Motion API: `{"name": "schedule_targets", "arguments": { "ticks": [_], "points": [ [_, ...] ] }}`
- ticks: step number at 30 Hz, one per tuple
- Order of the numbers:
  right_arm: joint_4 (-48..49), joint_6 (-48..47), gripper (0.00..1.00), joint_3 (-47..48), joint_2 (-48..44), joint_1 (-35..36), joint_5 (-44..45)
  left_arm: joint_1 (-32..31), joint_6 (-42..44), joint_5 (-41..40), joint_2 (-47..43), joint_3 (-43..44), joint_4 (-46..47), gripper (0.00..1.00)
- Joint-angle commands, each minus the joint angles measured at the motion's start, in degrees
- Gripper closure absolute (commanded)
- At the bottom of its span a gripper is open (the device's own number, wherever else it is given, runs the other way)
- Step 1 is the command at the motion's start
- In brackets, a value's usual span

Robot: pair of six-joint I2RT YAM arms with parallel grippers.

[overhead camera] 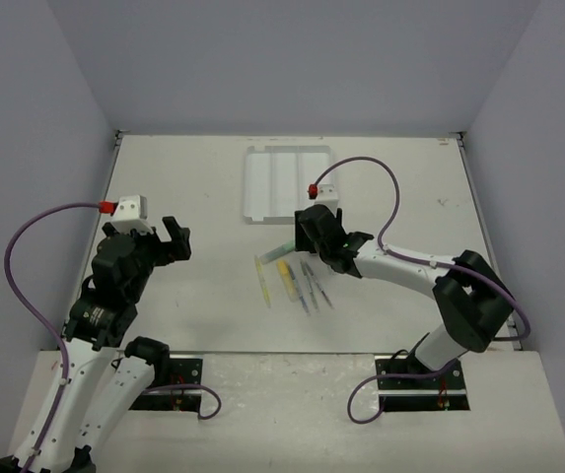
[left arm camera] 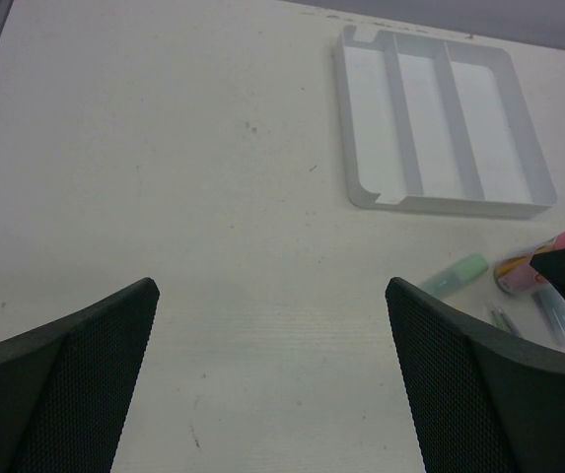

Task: Sort the stationery into containers
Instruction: Pick up the stationery from the center of the board, then place the stationery in the storage box.

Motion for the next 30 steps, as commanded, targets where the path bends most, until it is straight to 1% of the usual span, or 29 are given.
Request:
{"name": "schedule_targets", "arguments": {
  "ticks": [1, 4, 5, 7, 10, 12, 15, 18, 21, 23, 25, 28, 29, 30],
  "points": [
    [3.3, -0.4, 0.38, 3.1, 1.5, -0.1, 5.8, -0.5, 0.5, 1.4, 0.6, -0.1, 2.0, 0.0],
    [3.2, -1.5, 0.48, 4.7, 3.7, -0.4, 6.1, -0.6, 0.5, 1.5, 0.5, -0.1, 2.1, 0.0],
    [3.0, -1.4, 0.54, 4.9, 4.3, -0.4, 5.8, -0.7, 0.5, 1.4, 0.4, -0.1, 2.1, 0.0],
    [3.2, -1.2, 0.58, 4.7, 4.6, -0.4, 5.5, -0.7, 0.5, 1.4, 0.3, 0.0, 2.1, 0.0],
    [3.6, -1.6, 0.68, 4.6, 4.6, -0.4, 5.6, -0.6, 0.5, 1.5, 0.3, -0.1, 2.1, 0.0],
    [3.3, -2.7, 0.75, 5.1, 3.9, -0.4, 6.0, -0.6, 0.5, 1.6, 0.4, -0.1, 2.2, 0.0],
    [2.0, -4.3, 0.88, 6.3, 2.0, -0.3, 6.0, -0.7, 0.5, 1.6, 0.4, -0.1, 2.2, 0.0],
    [-1.6, -5.1, 1.0, 8.2, -1.6, -0.3, 3.8, -0.7, 0.5, 1.5, 0.3, -0.1, 2.1, 0.0],
    [-7.1, -5.3, 1.0, 11.6, -3.7, -0.2, 1.9, -0.7, 0.5, 1.4, 0.3, 0.0, 2.1, 0.0],
    [-12.5, -6.0, 1.0, 16.5, -3.7, -0.4, -0.6, -0.7, 0.5, 1.4, 0.3, -0.1, 2.1, 0.0],
    [-15.4, -6.4, 1.0, 20.7, -3.2, -1.5, -4.8, -0.7, 0.5, 1.3, 0.3, 0.0, 2.2, 0.0],
    [-19.9, -6.7, 1.0, 30.1, 1.9, -4.0, -13.6, -0.7, 0.5, 1.1, 0.2, -0.1, 2.0, 0.0],
    [-22.9, -7.1, 1.0, 35.9, 4.8, -5.0, -16.8, -0.7, 0.4, 1.0, 0.2, -0.1, 2.0, 0.0],
    [-26.8, -7.6, 1.0, 41.8, 10.2, -5.8, -19.2, -0.7, 0.4, 1.0, 0.2, -0.1, 2.1, 0.0]
  ]
}}
